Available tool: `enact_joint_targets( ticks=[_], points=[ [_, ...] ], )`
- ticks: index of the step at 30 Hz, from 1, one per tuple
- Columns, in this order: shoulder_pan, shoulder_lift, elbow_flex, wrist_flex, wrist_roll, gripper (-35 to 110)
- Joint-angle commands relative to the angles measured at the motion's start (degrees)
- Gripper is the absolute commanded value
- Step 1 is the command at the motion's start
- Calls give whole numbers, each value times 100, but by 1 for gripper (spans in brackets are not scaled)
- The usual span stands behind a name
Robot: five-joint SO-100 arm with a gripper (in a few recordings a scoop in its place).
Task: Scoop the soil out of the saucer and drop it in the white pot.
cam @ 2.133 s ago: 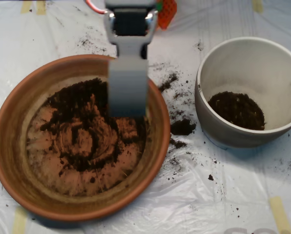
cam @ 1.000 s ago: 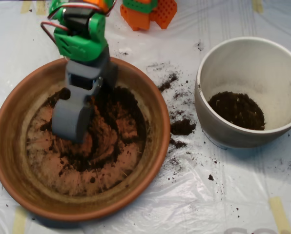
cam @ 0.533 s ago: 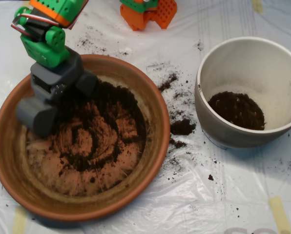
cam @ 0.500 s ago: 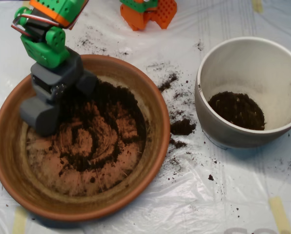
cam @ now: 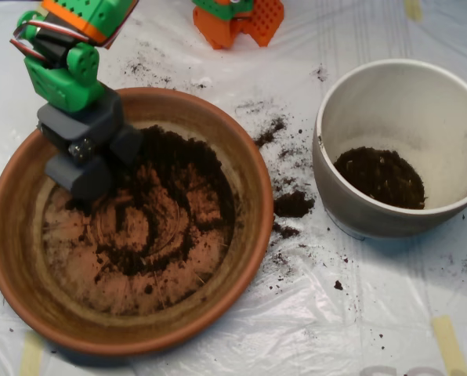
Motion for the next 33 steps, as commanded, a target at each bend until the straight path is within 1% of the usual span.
enact_joint_targets(
  ticks=[1,4,7,13,20,24,28,33],
  points=[
    [18,519,598,-132,-114,4],
    [-220,1028,1125,-246,-211,1],
    [-527,1468,1239,26,-202,0],
    [-1028,2092,545,809,105,0],
    [-1626,2109,-940,1881,404,-1],
    [-2013,2206,-1564,2329,466,-1],
    [-2470,2505,-1854,2593,457,-1],
    [-3296,2936,-1740,2769,246,-1]
  ],
)
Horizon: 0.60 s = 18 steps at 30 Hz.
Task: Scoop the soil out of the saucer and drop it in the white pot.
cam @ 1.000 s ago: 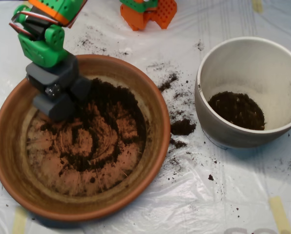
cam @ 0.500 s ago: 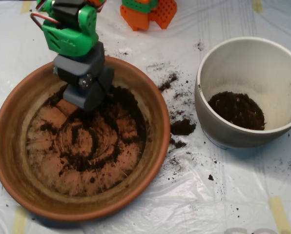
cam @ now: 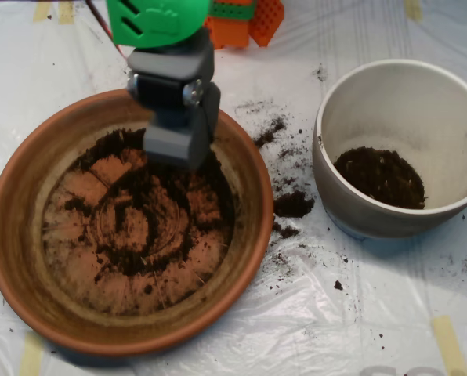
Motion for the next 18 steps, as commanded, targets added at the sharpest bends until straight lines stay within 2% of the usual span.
enact_joint_targets(
  ticks=[1,7,18],
  points=[
    [-589,844,-237,132,-176,-1],
    [-1556,1389,-53,211,-536,-1],
    [-3146,105,-2593,1283,-826,-1]
  ],
)
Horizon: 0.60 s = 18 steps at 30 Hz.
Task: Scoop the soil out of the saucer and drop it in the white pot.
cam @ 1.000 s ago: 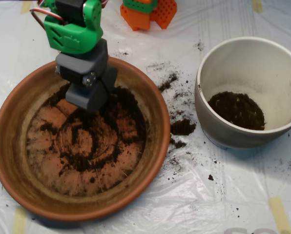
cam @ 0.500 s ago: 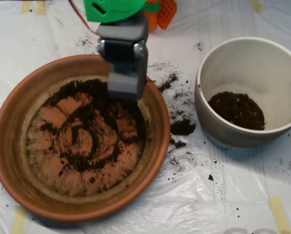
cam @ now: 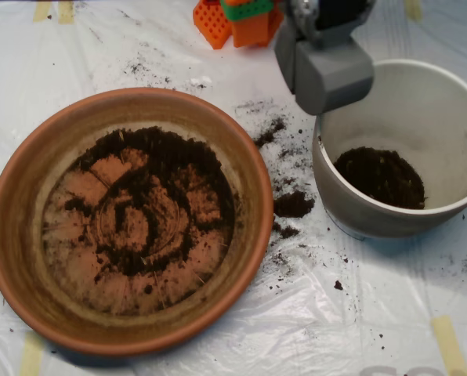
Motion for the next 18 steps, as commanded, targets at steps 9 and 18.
enact_joint_targets(
  ticks=[9,18],
  points=[
    [-949,-1424,-2241,668,-167,13],
    [-1063,-1556,-2215,756,-264,38]
  ],
)
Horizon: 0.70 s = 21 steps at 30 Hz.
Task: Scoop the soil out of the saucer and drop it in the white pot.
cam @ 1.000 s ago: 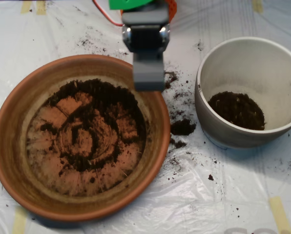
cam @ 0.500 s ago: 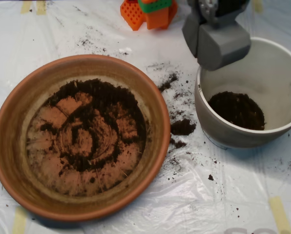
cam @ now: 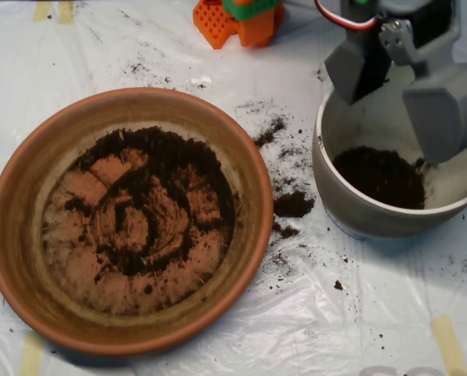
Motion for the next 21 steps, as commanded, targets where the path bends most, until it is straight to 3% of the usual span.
enact_joint_targets(
  ticks=[1,13,21],
  points=[
    [-70,211,-431,53,-26,38],
    [53,527,-589,246,97,36],
    [1354,1406,-149,255,-352,37]
  ],
)
